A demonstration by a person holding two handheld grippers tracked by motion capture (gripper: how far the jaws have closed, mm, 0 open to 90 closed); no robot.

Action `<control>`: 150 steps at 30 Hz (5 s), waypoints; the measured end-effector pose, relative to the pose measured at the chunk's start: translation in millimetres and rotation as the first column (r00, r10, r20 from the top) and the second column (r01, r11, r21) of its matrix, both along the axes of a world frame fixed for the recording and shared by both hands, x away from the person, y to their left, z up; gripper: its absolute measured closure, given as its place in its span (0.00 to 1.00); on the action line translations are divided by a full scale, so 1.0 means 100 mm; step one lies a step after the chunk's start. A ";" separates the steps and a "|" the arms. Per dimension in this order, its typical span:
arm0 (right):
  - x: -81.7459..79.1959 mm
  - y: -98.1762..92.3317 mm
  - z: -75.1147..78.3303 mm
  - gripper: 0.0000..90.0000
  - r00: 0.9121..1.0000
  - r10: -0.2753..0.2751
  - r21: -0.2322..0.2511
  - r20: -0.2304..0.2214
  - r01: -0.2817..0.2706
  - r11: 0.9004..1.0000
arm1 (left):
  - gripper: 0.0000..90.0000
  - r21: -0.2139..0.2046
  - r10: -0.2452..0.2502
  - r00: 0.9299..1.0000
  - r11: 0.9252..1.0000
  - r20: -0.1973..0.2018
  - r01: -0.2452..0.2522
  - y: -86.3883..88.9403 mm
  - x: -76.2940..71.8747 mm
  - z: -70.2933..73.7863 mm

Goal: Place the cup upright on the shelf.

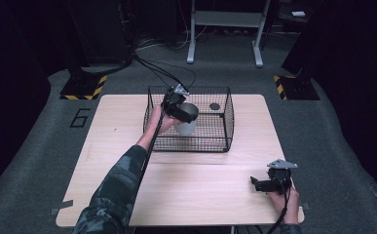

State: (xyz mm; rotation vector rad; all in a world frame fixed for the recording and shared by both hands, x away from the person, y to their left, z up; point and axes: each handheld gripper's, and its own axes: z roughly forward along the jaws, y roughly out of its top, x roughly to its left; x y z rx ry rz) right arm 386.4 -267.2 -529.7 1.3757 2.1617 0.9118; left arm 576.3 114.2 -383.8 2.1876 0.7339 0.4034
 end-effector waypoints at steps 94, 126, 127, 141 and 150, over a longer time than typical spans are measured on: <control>0.00 0.00 0.00 0.01 1.000 -0.001 0.000 0.001 0.001 1.000 | 0.00 -0.012 -0.057 0.998 0.998 -0.002 0.057 0.54 -0.68 0.29; -0.01 0.01 0.00 0.01 1.000 -0.007 0.001 0.001 0.007 1.000 | 0.00 -0.065 0.131 0.991 0.989 -0.027 -0.133 1.91 -1.70 -0.41; -0.01 0.01 0.00 0.01 1.000 -0.007 0.001 0.001 0.007 1.000 | 0.00 -0.069 0.139 0.990 0.988 -0.033 -0.141 1.94 -1.71 -0.47; -0.01 0.01 0.00 0.00 1.000 -0.008 0.001 0.001 0.008 1.000 | 0.00 -0.004 0.324 0.941 0.945 -0.095 -0.326 2.27 -1.89 -1.31; -0.01 0.01 0.00 0.00 1.000 -0.006 0.003 0.007 0.006 1.000 | 0.00 0.019 0.381 0.922 0.924 -0.071 -0.381 2.28 -1.91 -1.48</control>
